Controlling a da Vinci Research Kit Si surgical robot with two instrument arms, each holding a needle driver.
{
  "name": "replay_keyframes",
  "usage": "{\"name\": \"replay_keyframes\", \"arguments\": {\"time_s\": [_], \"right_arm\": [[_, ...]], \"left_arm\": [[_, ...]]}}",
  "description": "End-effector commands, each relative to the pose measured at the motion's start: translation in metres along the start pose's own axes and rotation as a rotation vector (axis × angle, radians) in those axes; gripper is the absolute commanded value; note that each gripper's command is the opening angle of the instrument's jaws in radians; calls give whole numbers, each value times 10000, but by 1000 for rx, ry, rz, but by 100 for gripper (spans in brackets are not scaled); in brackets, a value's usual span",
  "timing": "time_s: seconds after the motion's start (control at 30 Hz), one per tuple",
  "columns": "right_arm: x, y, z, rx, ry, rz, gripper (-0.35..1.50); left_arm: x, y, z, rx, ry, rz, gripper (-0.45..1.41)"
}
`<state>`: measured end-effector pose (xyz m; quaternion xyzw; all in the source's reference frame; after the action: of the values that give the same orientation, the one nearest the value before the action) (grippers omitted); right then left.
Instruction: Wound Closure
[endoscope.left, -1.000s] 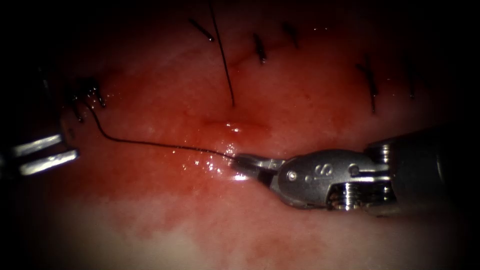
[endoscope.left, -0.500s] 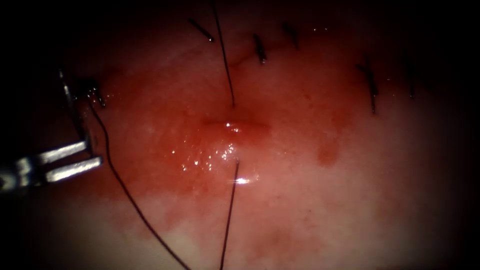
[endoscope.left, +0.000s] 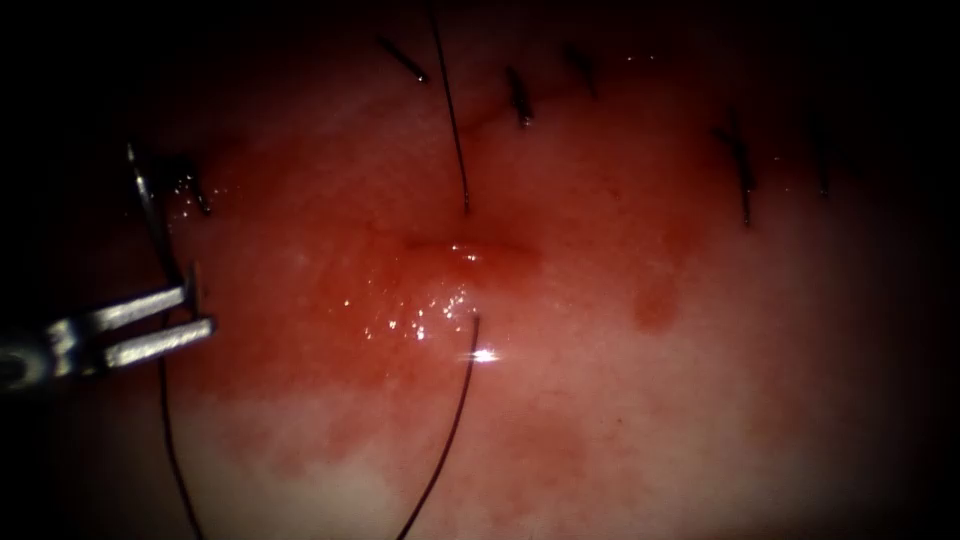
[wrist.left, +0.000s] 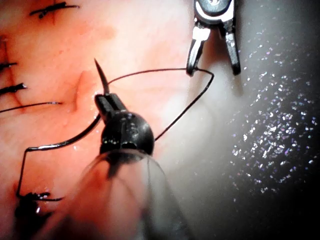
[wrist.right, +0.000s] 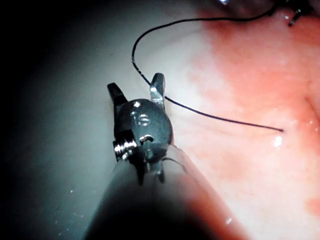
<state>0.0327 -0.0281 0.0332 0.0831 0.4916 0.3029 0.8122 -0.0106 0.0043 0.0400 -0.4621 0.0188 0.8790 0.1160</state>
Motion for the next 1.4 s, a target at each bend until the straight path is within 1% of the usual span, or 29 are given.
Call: {"name": "replay_keyframes", "arguments": {"time_s": [0.03,0.13,0.17,0.27,0.37,0.4,0.47,0.57,0.6,0.63,0.83,0.93,1.0,1.03,1.07,1.13,1.17,1.2,1.27,1.33,1.4], "right_arm": [[-8,19,-4,-52,-1,-49,145],[-5,49,-22,-153,32,-158,145],[-4,58,-26,-163,35,-186,145],[-3,85,-34,-187,8,-265,141],[-9,101,-29,-223,-17,-342,141],[-9,101,-29,-223,-17,-342,141],[-17,112,-16,-239,-28,-398,141],[-24,119,-1,-228,-39,-422,141],[-24,119,-1,-228,-39,-422,141],[-28,121,9,-220,-53,-438,141],[-44,120,35,-185,-87,-461,141],[-55,116,47,-172,-117,-472,136],[-57,115,50,-171,-121,-475,133],[-63,112,54,-167,-132,-487,114],[-66,110,55,-163,-137,-478,74],[-71,106,54,-141,-173,-442,-28],[-72,105,52,-151,-188,-395,-35],[-72,105,52,-151,-188,-395,-35],[-72,100,43,-183,-193,-321,-35],[-71,98,40,-189,-194,-297,-35],[-69,85,29,-197,-196,-255,-35]], "left_arm": [[-4,9,6,2,-16,-6,-45],[-10,8,5,8,-32,-2,-45],[-11,7,5,8,-36,-1,-45],[-14,7,8,12,-41,1,-45],[-14,9,10,14,-45,2,-45],[-14,9,10,14,-45,2,-45],[-14,9,10,13,-48,1,-45],[-14,9,10,14,-49,1,-45],[-14,9,10,14,-49,1,-45],[-14,9,10,14,-49,1,-45],[-15,9,10,15,-50,1,-45],[-15,9,10,15,-50,1,-45],[-15,9,10,15,-50,1,-45],[-14,9,9,17,-52,1,-45],[-14,9,9,17,-53,1,-45],[-14,9,9,17,-53,0,-45],[-14,9,9,17,-53,0,-45],[-14,9,9,17,-53,0,-45],[-14,9,9,18,-53,0,-45],[-14,9,9,18,-53,0,-45],[-14,9,9,18,-53,0,-45]]}}
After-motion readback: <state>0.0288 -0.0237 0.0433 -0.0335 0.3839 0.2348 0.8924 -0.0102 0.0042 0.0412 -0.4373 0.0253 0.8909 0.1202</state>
